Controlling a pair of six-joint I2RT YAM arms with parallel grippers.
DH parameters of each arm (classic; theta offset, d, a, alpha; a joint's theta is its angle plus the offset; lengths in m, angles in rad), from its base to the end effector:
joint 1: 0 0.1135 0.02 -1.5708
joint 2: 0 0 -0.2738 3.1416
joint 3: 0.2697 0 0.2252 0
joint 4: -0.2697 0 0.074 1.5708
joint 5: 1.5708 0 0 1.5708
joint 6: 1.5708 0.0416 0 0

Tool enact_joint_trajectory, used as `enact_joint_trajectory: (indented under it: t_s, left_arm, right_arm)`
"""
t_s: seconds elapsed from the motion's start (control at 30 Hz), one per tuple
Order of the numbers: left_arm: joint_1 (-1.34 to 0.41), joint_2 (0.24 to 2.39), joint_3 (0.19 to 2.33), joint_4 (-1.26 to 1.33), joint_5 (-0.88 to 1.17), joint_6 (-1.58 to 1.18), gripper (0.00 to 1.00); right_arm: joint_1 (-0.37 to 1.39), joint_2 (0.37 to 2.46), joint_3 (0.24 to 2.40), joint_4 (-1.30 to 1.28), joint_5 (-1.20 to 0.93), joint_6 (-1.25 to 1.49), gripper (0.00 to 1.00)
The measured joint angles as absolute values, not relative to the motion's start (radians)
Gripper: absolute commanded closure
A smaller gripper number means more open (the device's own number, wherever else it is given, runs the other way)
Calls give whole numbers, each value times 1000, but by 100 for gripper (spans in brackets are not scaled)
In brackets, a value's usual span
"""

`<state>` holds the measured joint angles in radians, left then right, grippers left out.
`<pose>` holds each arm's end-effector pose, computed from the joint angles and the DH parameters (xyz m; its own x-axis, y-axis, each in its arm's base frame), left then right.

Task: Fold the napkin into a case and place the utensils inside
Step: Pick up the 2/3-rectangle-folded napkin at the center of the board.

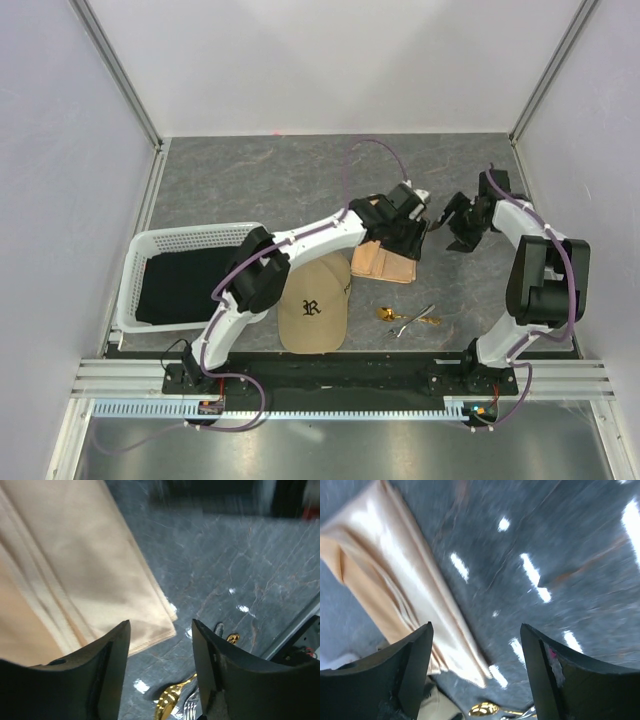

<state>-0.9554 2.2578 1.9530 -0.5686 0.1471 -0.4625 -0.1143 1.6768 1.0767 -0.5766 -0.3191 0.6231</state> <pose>0.2794 -0.4058 0.2290 -0.7806 0.3396 -0.5246 0.5741 0.7215 -0.3871 0.3051 -0.0219 0.2079 -0.7516 0.6440 -0.1428 0.5261 0.7157 0.4593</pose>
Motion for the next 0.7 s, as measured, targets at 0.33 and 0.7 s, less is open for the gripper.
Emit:
enact_joint_trajectory:
  t_s: [0.33,0.7]
  left_arm:
    - [-1137,2342,2078,-657,-151,-464,30]
    - [-1175,2463,2166,-756,-337,-466,33]
  right_arm:
    - [-212,1747,1232,-681,-122,544,14]
    - [-224,1748,1233,-699,-110,482,13]
